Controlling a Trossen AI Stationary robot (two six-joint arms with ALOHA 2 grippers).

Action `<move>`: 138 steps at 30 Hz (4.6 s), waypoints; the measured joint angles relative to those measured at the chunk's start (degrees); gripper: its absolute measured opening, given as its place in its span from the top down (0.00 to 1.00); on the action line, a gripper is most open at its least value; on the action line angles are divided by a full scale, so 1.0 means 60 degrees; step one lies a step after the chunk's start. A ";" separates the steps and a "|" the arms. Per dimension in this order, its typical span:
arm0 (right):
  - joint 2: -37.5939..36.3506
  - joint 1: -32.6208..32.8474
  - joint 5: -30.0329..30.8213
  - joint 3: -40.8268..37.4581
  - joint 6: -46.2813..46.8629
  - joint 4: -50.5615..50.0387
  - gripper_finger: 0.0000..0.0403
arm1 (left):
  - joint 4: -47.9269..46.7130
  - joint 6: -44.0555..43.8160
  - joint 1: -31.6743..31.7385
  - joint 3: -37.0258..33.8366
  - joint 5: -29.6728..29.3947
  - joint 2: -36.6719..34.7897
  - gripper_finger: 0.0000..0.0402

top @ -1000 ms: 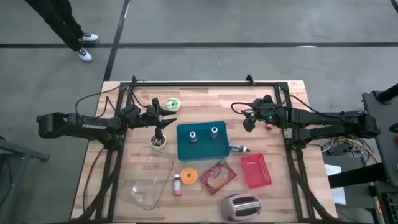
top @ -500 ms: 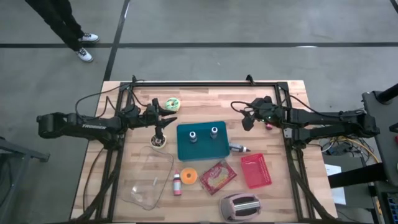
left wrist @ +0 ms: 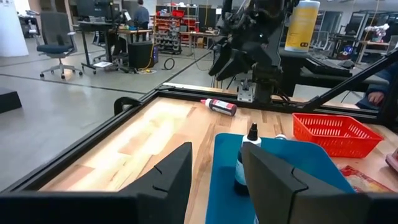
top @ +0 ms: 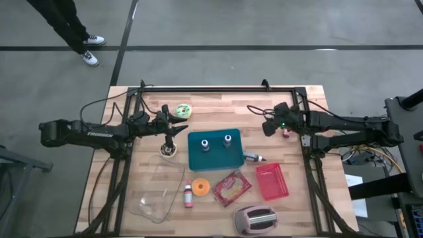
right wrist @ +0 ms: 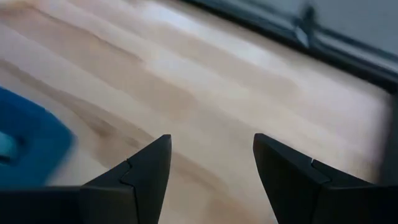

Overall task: Pick & Place Food Item
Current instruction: Put the top pink food coloring bottle into the blue bin

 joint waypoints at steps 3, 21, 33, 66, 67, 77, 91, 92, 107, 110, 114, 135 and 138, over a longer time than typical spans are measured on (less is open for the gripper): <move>-0.0015 0.0001 0.0258 0.0380 0.0928 -0.1600 0.45 | -0.0008 0.0066 0.0000 -0.0004 0.0000 0.0000 0.64; -0.0007 0.0045 -0.2485 -0.0371 -0.0916 -0.1896 0.45 | 0.0057 0.0631 0.0000 0.0007 0.0000 0.0004 0.64; -0.0007 0.0045 -0.1982 -0.0461 0.1143 -0.1756 0.45 | 0.0057 0.0595 0.0000 0.0014 0.0000 0.0004 0.64; 0.2936 -0.2633 -0.3355 -0.0459 0.3575 -0.2433 0.45 | 0.0056 -0.0064 -0.0004 -0.0004 0.0736 0.0007 0.64; 0.2930 -0.2760 -0.3359 -0.0459 0.3486 -0.2337 0.45 | 0.0055 -0.0064 -0.0004 -0.0004 0.0739 0.0007 0.64; 0.2980 -0.4098 -0.3355 -0.0459 0.2466 -0.1498 0.45 | 0.0053 -0.0053 -0.0011 -0.0004 0.0738 0.0007 0.64; 0.3775 -0.5270 -0.3005 -0.0459 0.1196 -0.0706 0.45 | 0.0053 -0.0021 -0.0011 -0.0004 0.0769 0.0007 0.64; 0.3842 -0.5335 -0.2999 -0.0459 0.1107 -0.0553 0.45 | 0.0053 -0.0021 -0.0011 -0.0004 0.0769 0.0007 0.64; 0.4681 -0.5766 -0.2867 -0.0358 0.0060 0.0179 0.45 | -0.0019 -0.0005 -0.0011 -0.0004 0.0947 0.0007 0.64; 0.4669 -0.5774 -0.2705 -0.0167 -0.0144 0.0433 0.46 | -0.0019 0.0012 -0.0011 -0.0004 0.0947 0.0007 0.64; 0.4784 -0.5782 -0.2641 0.0108 -0.0381 0.0430 0.50 | -0.0020 0.0007 -0.0015 -0.0004 0.0952 0.0007 0.64; 0.5535 -0.5769 -0.3177 0.0478 -0.1670 0.0417 0.54 | -0.0089 -0.0090 -0.0018 -0.0004 0.1016 0.0000 0.64; 0.5706 -0.5768 -0.3116 0.0506 -0.1762 0.0456 0.54 | -0.0092 -0.0090 -0.0018 -0.0004 0.1016 0.0000 0.64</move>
